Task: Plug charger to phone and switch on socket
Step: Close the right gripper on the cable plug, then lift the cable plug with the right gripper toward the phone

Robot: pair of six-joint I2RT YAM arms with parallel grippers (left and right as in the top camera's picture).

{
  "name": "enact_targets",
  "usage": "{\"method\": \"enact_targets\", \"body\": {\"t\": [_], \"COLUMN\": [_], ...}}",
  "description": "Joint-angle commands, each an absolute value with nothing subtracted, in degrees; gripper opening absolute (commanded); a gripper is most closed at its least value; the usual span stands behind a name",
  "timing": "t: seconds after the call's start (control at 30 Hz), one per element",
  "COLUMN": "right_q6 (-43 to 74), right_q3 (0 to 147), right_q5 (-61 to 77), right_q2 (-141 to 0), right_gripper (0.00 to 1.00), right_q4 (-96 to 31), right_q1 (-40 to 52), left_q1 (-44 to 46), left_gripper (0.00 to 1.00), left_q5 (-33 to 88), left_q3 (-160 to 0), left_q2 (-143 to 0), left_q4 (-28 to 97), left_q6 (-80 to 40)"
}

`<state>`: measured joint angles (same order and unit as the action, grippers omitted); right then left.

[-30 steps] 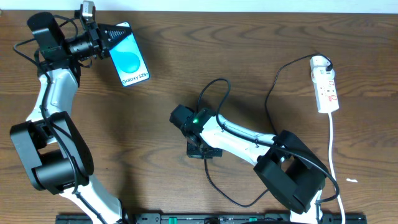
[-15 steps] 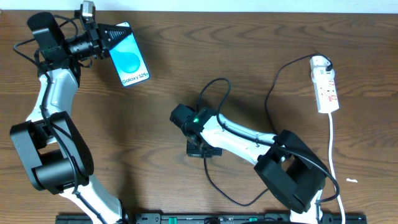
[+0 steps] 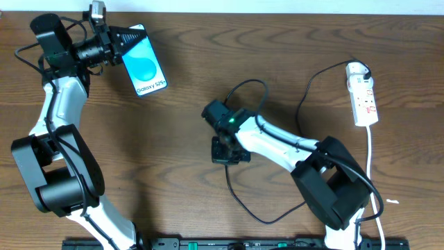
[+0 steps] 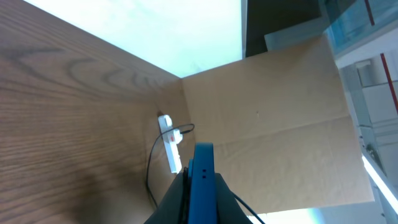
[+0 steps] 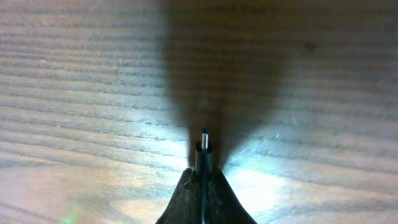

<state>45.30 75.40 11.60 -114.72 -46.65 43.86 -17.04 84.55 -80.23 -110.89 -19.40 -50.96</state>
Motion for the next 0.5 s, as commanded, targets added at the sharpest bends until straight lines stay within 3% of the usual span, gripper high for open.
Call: {"method": "enact_targets", "body": {"t": [0.0,0.23,0.47], "right_q6": [38.96,25.30,22.44], "right_q3": [76.47,76.47,76.47], "right_q5": [16.32,35.86,53.58], "right_q2": [-113.80,-111.72,-111.20], "right_gripper": [0.01,0.01,0.01], "right_q4": [-46.46,-37.69,-28.77], "right_q1": [40.93,36.05,32.03], "left_q1": [-17.08,-17.08,-17.08], "left_gripper": [0.07,0.07,0.07], "left_q5": [83.74,83.24,83.24], "left_q3": [-80.03,-80.03,-80.03], "left_q2": [-109.45,-109.45,-109.45], "left_q4": [-19.66,-19.66,-19.66], "left_q6": [-50.61,-50.61,-50.61]}}
